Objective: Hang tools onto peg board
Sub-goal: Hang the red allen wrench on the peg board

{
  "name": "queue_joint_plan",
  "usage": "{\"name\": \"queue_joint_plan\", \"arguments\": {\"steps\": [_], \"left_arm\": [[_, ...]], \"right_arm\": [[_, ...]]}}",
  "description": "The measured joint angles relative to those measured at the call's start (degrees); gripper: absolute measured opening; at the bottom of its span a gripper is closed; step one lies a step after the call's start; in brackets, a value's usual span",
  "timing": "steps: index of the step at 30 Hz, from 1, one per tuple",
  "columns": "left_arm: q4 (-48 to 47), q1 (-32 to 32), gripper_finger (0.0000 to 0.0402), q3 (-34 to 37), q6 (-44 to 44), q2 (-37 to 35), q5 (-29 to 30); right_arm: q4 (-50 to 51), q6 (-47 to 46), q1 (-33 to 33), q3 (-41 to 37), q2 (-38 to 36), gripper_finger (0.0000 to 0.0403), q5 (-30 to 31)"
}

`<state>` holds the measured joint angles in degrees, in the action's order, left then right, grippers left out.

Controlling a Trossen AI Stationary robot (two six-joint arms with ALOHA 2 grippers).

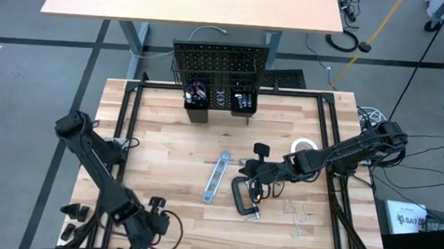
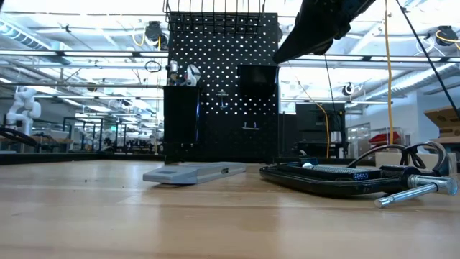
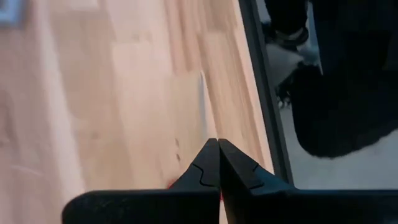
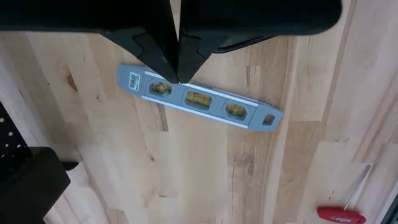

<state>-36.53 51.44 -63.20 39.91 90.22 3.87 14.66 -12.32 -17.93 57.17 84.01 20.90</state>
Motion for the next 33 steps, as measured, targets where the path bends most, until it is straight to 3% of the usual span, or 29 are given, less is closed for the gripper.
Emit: {"name": "queue_joint_plan", "arguments": {"steps": [11, 19, 23, 33], "left_arm": [[5.47, 1.30, 0.0000, 0.00, 1.84, 7.14, -5.07], [4.81, 0.55, 0.0000, 0.00, 1.28, 7.10, -4.99], [2.02, 0.40, 0.0004, 0.02, 1.37, 7.10, -2.27], [1.71, -0.29, 0.0118, 0.13, 3.57, 7.10, -1.21]], "right_arm": [[-0.03, -0.52, -0.13, 0.00, 0.00, 0.0000, 0.01], [-0.07, -0.52, -0.08, 0.00, 0.00, 0.0000, 0.02], [-0.07, -0.52, -0.04, 0.00, 0.00, 0.0000, 0.22], [-0.03, -0.15, -0.04, 0.00, 0.00, 0.0000, 0.23]]}}
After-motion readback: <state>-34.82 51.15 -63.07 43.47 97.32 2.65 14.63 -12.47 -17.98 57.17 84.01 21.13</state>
